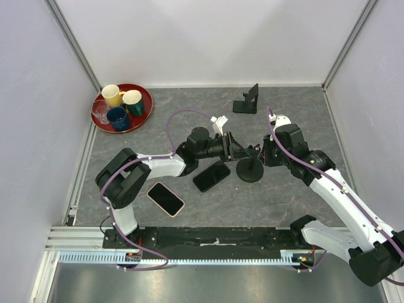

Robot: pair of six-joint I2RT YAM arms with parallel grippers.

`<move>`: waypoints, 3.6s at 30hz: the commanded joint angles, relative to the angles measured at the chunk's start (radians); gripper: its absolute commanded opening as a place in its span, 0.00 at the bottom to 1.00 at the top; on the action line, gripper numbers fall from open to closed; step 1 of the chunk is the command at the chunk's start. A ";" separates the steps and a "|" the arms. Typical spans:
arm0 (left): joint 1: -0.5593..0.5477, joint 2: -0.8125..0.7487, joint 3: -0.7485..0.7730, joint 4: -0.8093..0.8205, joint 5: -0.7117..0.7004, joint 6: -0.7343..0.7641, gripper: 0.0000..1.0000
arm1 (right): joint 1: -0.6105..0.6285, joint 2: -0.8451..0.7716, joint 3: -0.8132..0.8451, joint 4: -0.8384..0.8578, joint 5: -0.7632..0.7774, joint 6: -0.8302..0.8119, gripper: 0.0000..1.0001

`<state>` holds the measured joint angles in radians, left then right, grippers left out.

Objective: Place the phone on the phone stand

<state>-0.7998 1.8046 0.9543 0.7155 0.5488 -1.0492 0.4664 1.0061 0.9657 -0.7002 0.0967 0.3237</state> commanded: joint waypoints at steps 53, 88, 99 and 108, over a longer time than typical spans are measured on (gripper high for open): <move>-0.162 -0.148 -0.066 0.007 -0.328 -0.143 0.96 | -0.494 -0.026 -0.320 0.723 -0.819 0.506 0.98; -0.131 -0.051 -0.032 -0.042 -0.382 -0.209 0.73 | -0.477 0.124 -0.435 0.996 -0.864 0.592 0.63; -0.096 -0.067 -0.049 -0.065 -0.340 -0.192 0.36 | -0.476 0.154 -0.531 1.137 -0.894 0.716 0.31; -0.072 -0.128 -0.095 -0.103 -0.316 -0.144 0.02 | -0.477 0.149 -0.645 1.223 -0.879 0.831 0.01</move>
<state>-0.8986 1.7302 0.8898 0.6533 0.2428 -1.2457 -0.0151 1.1347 0.4065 0.5213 -0.7879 1.1164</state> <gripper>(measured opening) 0.492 0.475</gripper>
